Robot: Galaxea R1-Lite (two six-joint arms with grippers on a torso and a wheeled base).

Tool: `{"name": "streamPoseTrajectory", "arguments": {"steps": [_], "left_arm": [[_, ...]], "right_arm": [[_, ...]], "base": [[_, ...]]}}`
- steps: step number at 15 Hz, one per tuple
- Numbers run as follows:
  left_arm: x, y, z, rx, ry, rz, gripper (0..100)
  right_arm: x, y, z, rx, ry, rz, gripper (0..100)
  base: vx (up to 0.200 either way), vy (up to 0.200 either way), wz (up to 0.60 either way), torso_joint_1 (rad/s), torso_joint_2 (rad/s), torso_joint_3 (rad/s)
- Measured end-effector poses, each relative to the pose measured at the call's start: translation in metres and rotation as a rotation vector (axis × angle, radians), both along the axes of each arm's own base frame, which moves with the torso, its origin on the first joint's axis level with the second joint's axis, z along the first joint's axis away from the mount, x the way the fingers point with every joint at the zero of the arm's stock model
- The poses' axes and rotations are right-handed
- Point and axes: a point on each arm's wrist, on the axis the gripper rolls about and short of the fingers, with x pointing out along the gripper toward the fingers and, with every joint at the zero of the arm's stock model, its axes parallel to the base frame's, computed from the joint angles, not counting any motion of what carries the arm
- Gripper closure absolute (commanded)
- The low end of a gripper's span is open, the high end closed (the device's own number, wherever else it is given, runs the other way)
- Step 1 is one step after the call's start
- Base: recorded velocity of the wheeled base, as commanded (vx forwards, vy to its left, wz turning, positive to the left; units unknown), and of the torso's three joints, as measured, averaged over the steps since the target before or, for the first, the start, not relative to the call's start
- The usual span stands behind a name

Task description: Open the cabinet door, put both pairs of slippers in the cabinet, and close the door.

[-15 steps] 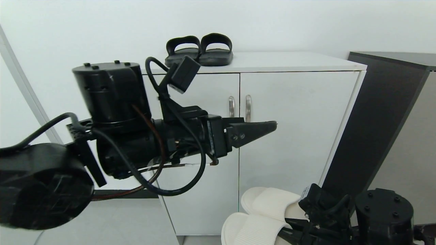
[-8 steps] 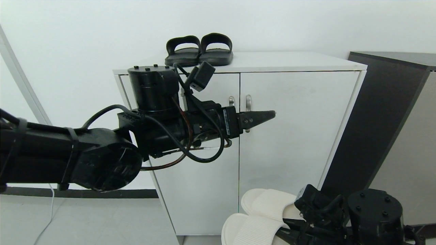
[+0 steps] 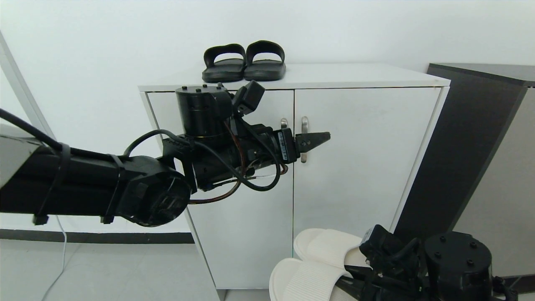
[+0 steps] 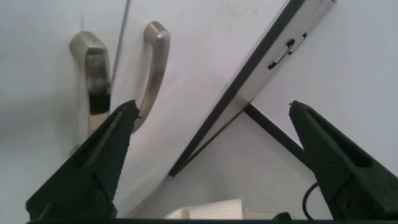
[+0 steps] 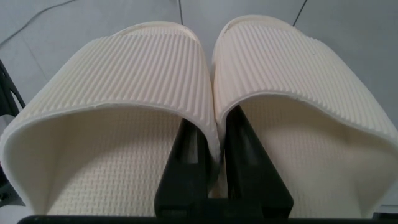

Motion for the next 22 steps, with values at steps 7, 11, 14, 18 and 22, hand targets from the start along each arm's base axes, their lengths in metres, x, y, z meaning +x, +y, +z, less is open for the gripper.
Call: {"name": "streamPoseTrajectory", "arguments": {"steps": [7,11,14,18,22], "left_arm": [[0.021,-0.014,-0.009,0.002,0.003,0.040,0],[0.025,-0.016,-0.013,0.006,0.009,0.044,100],[0.022,-0.015,-0.015,0.013,0.015,0.041,100],[0.009,-0.015,-0.012,0.015,0.020,0.020,100],[-0.025,-0.013,-0.009,0.019,0.024,-0.032,100]], "right_arm": [[0.000,0.000,-0.002,-0.006,0.002,-0.001,100],[0.000,0.000,-0.003,-0.007,0.003,0.001,100],[-0.004,-0.001,-0.005,-0.015,0.010,0.013,100],[-0.011,-0.004,-0.007,0.010,0.017,0.098,100],[-0.028,-0.017,-0.013,0.020,0.000,0.236,100]], "base": [[0.000,0.000,0.00,0.000,0.00,0.000],[0.000,0.000,0.00,0.000,0.00,0.000],[0.000,0.000,0.00,0.000,0.00,0.000],[0.000,0.000,0.00,0.000,0.00,0.000],[0.000,0.000,0.00,0.000,0.00,0.000]]}}
